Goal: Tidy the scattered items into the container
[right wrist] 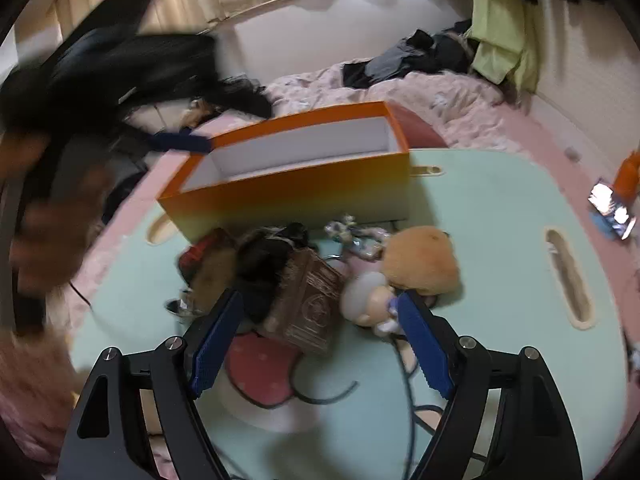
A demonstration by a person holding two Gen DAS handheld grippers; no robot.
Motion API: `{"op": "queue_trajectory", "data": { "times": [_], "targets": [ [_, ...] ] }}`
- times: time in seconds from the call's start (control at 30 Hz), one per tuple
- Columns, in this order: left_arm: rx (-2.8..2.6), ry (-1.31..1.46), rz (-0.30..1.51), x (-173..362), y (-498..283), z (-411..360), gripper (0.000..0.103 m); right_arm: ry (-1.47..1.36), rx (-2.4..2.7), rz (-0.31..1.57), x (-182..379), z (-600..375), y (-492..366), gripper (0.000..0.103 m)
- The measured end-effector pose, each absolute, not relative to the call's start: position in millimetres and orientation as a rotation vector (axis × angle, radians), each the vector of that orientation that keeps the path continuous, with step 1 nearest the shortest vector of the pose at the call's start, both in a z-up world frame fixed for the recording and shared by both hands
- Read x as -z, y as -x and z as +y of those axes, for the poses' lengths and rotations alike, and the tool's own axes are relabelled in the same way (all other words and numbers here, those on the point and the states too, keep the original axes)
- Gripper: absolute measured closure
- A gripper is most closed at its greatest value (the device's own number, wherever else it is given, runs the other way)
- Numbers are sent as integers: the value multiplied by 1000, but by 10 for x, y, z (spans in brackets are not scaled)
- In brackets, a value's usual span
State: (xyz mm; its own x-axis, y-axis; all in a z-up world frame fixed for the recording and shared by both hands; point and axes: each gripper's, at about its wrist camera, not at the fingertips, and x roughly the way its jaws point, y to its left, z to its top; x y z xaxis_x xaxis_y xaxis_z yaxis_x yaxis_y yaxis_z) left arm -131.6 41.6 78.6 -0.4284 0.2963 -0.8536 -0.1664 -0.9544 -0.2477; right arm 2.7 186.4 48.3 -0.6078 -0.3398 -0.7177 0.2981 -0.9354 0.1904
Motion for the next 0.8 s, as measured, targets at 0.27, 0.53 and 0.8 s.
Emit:
{"op": "queue_trajectory", "data": {
  "times": [0.27, 0.53, 0.8],
  "targets": [
    [-2382, 1632, -171, -436, 1741, 711, 32, -1138, 2514, -83, -422, 1919, -118, 23],
    [-2179, 1686, -326, -189, 1818, 876, 57, -1174, 2481, -119, -368, 1943, -117, 23],
    [-2131, 1617, -330, -145, 1821, 956, 81, -1202, 2458, -141, -329, 1953, -102, 23]
  ]
}}
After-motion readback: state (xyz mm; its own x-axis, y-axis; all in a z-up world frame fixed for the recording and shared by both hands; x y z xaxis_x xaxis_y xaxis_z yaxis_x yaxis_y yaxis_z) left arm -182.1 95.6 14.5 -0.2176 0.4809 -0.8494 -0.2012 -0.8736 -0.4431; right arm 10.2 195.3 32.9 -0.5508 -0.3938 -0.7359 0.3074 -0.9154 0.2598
